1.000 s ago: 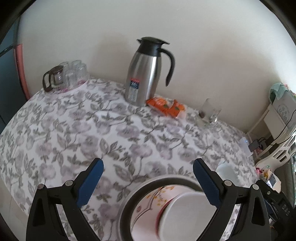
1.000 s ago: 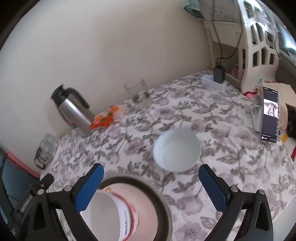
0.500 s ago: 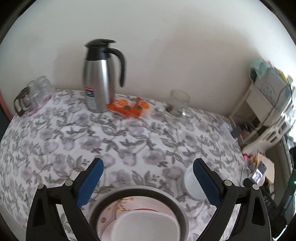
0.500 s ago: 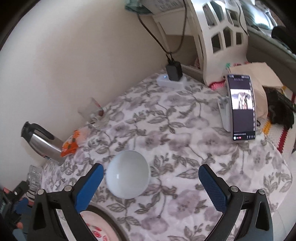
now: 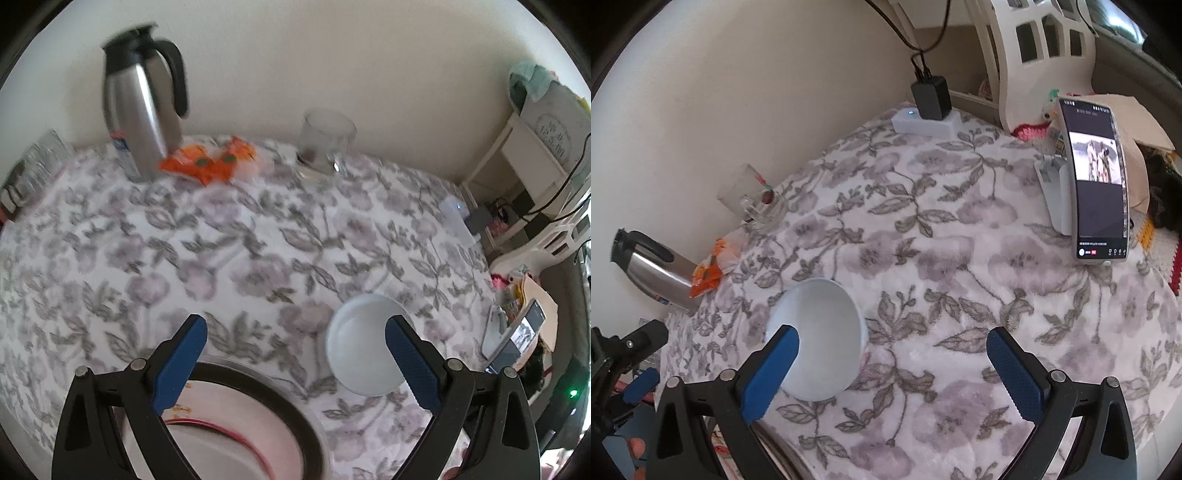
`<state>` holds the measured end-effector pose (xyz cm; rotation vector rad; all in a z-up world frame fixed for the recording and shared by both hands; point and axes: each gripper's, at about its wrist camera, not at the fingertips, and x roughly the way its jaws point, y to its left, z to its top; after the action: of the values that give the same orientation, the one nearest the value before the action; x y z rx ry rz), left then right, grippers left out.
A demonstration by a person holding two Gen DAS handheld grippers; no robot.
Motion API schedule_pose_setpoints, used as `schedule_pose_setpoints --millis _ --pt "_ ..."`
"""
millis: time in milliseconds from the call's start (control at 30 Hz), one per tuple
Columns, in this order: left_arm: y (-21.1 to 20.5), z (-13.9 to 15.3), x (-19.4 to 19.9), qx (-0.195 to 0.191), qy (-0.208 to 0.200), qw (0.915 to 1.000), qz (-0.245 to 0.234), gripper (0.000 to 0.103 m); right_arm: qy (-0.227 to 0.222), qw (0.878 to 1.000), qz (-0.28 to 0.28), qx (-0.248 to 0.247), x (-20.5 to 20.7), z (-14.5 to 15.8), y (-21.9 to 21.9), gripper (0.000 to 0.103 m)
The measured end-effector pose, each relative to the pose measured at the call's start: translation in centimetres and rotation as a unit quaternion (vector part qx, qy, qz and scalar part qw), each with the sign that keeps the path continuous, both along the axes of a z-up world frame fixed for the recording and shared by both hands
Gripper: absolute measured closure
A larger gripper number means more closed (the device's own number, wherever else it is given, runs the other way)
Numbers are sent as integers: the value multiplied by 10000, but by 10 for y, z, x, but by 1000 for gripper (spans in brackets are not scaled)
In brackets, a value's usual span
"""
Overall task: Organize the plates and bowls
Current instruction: 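Move both tools to the plain white round bowl, then close the left gripper on the round bowl rim while the right gripper closes too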
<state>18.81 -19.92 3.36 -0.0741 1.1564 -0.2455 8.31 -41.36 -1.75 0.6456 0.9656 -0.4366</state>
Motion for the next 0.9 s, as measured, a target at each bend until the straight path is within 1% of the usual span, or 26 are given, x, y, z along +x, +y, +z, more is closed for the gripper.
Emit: schedule_pose_setpoints --millis 67,100,133,200,267,333,367,400,433,467,533,600,667,700,767,833,900 --pt "-8 -11 4 14 214 9998 -18 6 42 10000 -10 84 2 -7 -2 2" --pt "-11 -14 5 58 245 9997 -13 6 43 9999 0 130 2 -9 -3 5" --pt "-16 -18 6 153 256 9996 -14 8 43 9998 25 184 3 -12 -3 10" --pt "-23 -23 8 281 253 9993 -46 13 73 9997 14 247 4 -18 -5 16" --pt "-29 -29 10 360 310 9989 -63 18 100 9995 13 296 6 -24 -6 16" --pt "-34 -36 13 399 389 9984 -66 20 102 9992 50 387 8 -29 -7 21" --pt "-36 -40 15 420 425 9982 -55 25 89 9988 67 471 8 -32 -7 23" --pt "-39 -44 16 444 464 9979 -38 27 81 9985 75 542 9 -35 -7 27" --pt "-41 -48 18 450 510 9977 -38 32 92 9979 73 643 9 -39 -8 31" --pt "-43 -54 19 437 589 9973 -43 36 115 9976 70 685 10 -41 -8 33" --pt "-47 -62 20 384 704 9968 -53 39 169 9972 65 727 11 -46 -9 39" --pt "-51 -73 21 346 837 9959 -49 46 190 9966 75 803 12 -50 -9 44" --pt "-56 -83 23 410 952 9946 -18 57 186 9957 104 903 15 -53 -7 48" --pt "-57 -87 24 445 991 9941 16 60 186 9956 130 909 16 -54 -6 50" --pt "-58 -94 26 473 1059 9932 70 69 182 9952 180 944 18 -55 -3 56" --pt "-59 -99 27 454 1098 9929 80 76 158 9950 245 953 21 -56 -1 65" --pt "-59 -102 28 444 1106 9928 70 80 143 9948 313 954 24 -57 2 70"
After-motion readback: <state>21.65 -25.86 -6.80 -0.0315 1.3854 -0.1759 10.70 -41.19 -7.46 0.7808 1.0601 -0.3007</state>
